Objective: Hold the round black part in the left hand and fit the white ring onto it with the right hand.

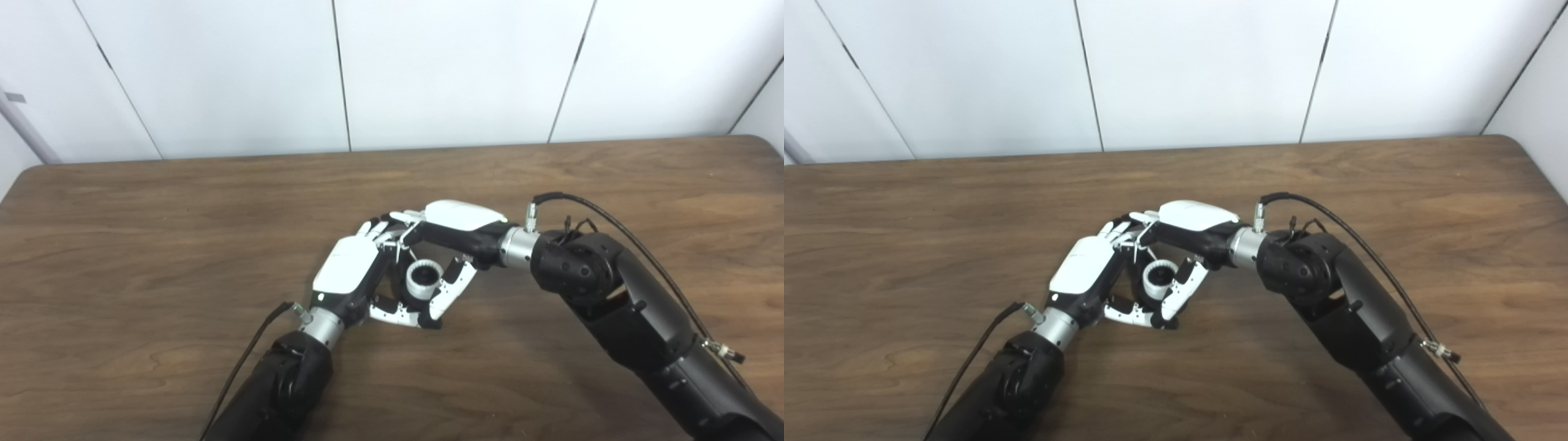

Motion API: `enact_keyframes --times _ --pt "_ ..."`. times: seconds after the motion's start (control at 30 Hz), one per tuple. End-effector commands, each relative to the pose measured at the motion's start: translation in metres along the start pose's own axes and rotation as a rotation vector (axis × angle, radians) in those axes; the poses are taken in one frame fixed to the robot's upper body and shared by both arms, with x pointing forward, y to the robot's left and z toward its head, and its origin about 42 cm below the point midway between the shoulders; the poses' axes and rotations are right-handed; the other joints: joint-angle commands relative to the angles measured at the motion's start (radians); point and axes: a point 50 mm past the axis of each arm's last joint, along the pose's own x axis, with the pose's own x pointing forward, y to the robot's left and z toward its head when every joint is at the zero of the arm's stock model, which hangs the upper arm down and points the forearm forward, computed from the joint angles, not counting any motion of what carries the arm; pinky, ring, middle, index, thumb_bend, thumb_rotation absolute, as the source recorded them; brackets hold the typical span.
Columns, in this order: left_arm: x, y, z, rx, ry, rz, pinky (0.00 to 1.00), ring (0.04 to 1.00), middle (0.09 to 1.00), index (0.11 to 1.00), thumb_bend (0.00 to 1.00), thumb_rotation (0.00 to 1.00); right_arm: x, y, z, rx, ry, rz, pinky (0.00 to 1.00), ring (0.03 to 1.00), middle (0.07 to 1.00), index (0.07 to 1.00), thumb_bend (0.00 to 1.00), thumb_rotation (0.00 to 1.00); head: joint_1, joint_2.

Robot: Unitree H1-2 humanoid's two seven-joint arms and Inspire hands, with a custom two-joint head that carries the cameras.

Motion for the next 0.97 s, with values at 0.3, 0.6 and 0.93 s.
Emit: enact_keyframes --times 0.3,0.6,0.93 --pt "-0.006 -0.026 -0.010 0.052 0.017 -0.095 1.00 0.955 0.843 0.479 0.52 0.05 -0.040 -0.038 -0.005 0.097 -0.059 -0.275 1.00 1.000 1.000 1.000 1.00 0.55 -0.004 -0.031" --pt "-0.009 -0.033 -0.014 0.136 -0.004 -0.084 1.00 0.958 0.845 0.480 0.52 0.05 -0.060 -0.019 -0.018 0.206 -0.018 -0.351 1.00 1.000 1.000 1.000 1.00 0.62 -0.007 -0.048" --pt "-0.007 -0.038 -0.018 0.224 -0.026 -0.062 1.00 0.958 0.841 0.481 0.52 0.05 -0.116 0.020 -0.044 0.399 -0.003 -0.519 0.98 1.000 1.000 1.000 1.00 0.73 -0.006 -0.070"
